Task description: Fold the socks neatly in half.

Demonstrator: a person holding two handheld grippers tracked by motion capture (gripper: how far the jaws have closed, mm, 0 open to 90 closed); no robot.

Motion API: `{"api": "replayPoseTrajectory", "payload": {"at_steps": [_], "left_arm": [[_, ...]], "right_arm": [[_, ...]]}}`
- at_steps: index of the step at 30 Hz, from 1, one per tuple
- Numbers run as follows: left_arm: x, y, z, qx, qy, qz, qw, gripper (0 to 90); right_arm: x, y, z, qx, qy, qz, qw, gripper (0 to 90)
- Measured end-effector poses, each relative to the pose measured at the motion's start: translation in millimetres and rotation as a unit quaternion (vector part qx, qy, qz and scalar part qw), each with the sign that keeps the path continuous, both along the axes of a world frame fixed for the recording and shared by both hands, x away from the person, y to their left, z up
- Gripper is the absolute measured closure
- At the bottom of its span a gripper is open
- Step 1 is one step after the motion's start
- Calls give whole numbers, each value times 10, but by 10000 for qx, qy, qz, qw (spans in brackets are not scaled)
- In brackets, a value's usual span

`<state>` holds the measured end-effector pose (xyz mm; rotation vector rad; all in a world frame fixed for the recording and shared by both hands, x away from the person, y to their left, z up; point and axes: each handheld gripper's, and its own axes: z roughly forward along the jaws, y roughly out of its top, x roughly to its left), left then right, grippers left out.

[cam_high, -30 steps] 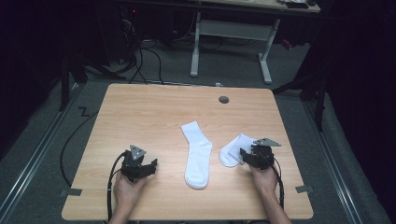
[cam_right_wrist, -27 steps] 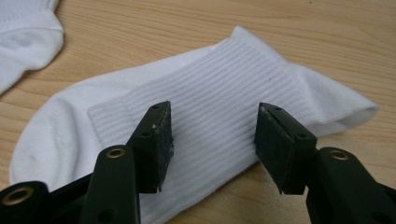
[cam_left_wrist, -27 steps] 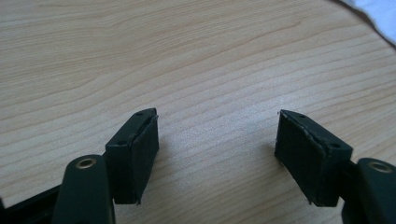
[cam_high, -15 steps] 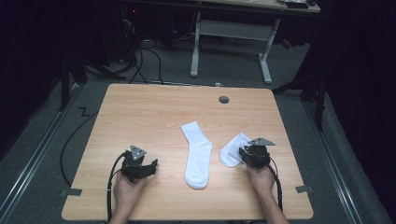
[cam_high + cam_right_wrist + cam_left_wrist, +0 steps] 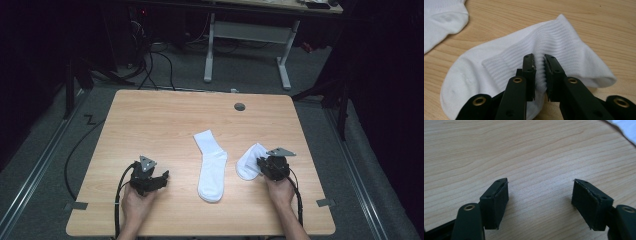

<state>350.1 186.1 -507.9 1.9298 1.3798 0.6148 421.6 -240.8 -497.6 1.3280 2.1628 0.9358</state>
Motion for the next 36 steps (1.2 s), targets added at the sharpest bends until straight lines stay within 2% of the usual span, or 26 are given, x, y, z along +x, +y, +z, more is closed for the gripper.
{"api": "replayPoseTrajectory", "payload": {"at_steps": [6,11,26,36], "left_arm": [[0,0,0,-1,-1,-3,10000,300],[0,0,0,-1,1,-5,10000,300],[0,-2,-1,-2,-4,4,10000,300],[0,-3,-1,-4,-5,4,10000,300]], "right_arm": [[7,-38,48,23,29,-5,10000,807],[-42,-75,146,55,-144,80,9998,809],[-150,-127,305,131,-401,260,9988,812],[-241,-95,539,92,-714,470,9963,812]]}}
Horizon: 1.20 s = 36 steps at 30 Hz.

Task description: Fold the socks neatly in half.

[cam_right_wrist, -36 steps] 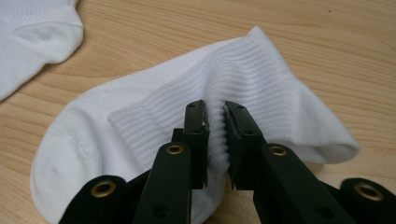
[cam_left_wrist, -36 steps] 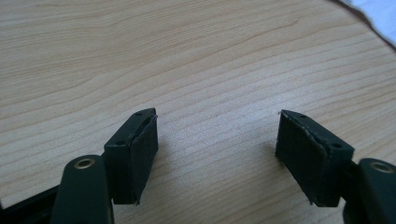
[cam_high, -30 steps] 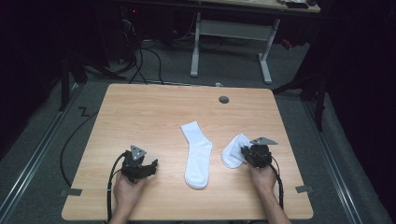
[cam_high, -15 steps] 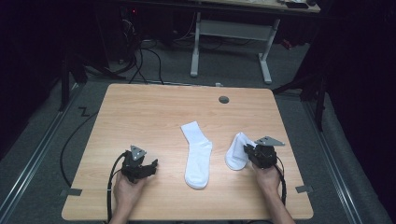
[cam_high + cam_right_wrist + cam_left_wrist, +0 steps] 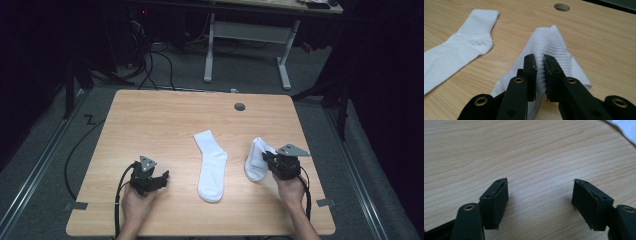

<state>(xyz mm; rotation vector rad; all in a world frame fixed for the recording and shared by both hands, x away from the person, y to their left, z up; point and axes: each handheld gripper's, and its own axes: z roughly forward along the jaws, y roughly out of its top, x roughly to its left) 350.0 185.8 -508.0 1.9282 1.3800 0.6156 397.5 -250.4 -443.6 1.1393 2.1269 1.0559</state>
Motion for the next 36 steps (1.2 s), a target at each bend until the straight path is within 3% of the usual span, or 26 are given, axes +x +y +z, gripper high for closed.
{"api": "replayPoseTrajectory", "payload": {"at_steps": [4,6,16,30,36], "left_arm": [[0,0,0,-3,3,-2,10000,299],[0,0,0,-3,2,-2,10000,299],[0,-1,0,-3,0,-1,10000,299],[0,-4,0,8,-2,5,10000,297],[1,-6,0,15,2,12,10000,296]], "right_arm": [[-38,23,63,-52,-93,65,9999,812],[-90,67,136,-209,-229,146,9994,812],[-248,172,324,-286,-515,417,9974,812],[-411,342,423,-107,-733,743,9945,812],[-479,449,421,-93,-708,929,9931,813]]}}
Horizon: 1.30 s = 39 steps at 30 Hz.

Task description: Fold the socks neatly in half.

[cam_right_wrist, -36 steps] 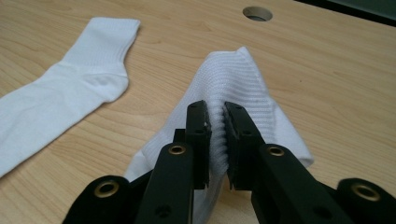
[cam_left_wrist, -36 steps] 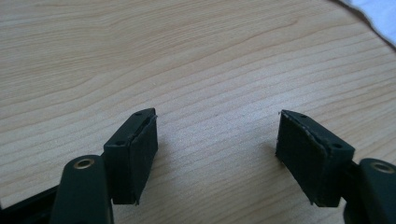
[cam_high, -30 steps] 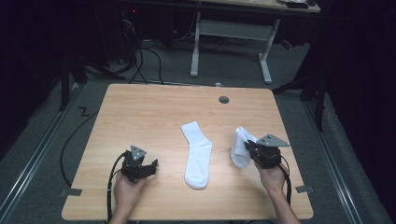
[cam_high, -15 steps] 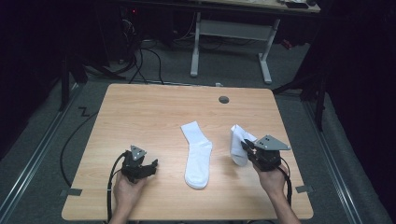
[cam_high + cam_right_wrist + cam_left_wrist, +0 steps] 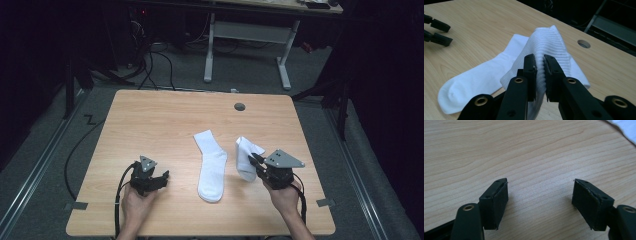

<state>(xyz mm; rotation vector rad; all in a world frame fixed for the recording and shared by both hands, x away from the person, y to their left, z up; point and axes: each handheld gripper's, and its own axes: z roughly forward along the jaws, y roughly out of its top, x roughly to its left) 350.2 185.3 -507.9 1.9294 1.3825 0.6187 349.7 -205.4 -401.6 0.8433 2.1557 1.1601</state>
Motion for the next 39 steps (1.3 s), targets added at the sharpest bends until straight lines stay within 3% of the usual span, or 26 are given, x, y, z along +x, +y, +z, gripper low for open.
{"api": "replayPoseTrajectory", "payload": {"at_steps": [18,26,39], "left_arm": [[3,1,0,-11,5,11,10000,297],[3,3,1,-17,7,12,10000,300],[9,4,0,-23,-1,28,10000,304]], "right_arm": [[-204,345,-6,154,52,615,9980,812],[-256,440,-28,202,80,749,9970,812],[-427,715,-63,374,145,1241,9915,812]]}}
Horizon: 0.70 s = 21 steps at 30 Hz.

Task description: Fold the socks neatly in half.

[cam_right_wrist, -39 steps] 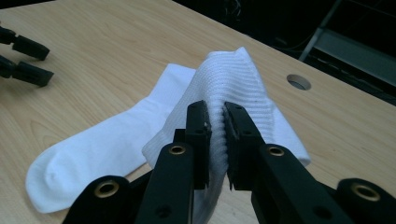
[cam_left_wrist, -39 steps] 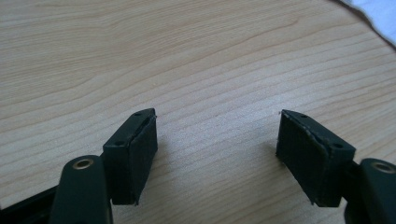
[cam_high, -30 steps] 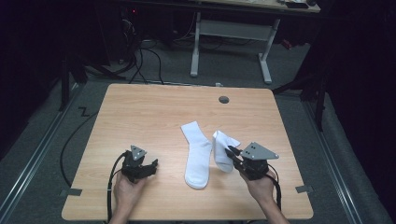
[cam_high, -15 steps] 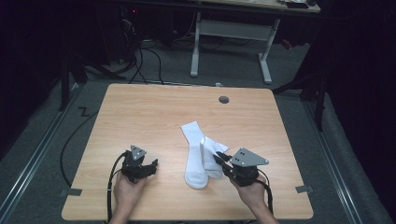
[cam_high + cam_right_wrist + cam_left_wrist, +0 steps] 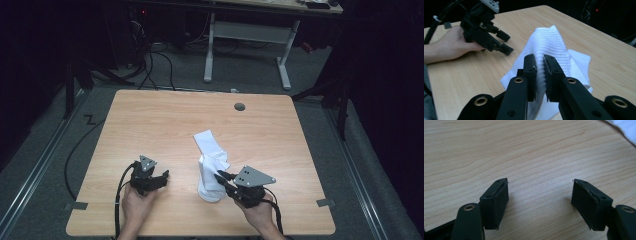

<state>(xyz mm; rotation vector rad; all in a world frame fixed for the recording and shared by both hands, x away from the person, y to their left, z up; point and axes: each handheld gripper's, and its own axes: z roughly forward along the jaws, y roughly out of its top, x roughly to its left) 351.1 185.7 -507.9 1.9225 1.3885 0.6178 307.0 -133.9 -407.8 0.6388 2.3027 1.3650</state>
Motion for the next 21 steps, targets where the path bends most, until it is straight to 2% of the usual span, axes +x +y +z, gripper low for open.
{"api": "replayPoseTrajectory", "payload": {"at_steps": [2,5,10,15,21], "left_arm": [[0,0,0,2,0,-1,10000,304],[1,-1,0,2,0,0,10000,304],[1,-1,0,2,0,3,10000,302],[0,-2,1,13,-4,18,10000,308],[-3,-5,2,17,-6,9,10000,317]], "right_arm": [[-17,48,-15,23,33,68,10000,812],[-33,134,-58,135,200,144,9996,812],[-39,185,-117,123,249,156,9995,811],[53,112,-229,174,494,0,9986,812],[93,77,-259,137,476,-108,9987,811]]}}
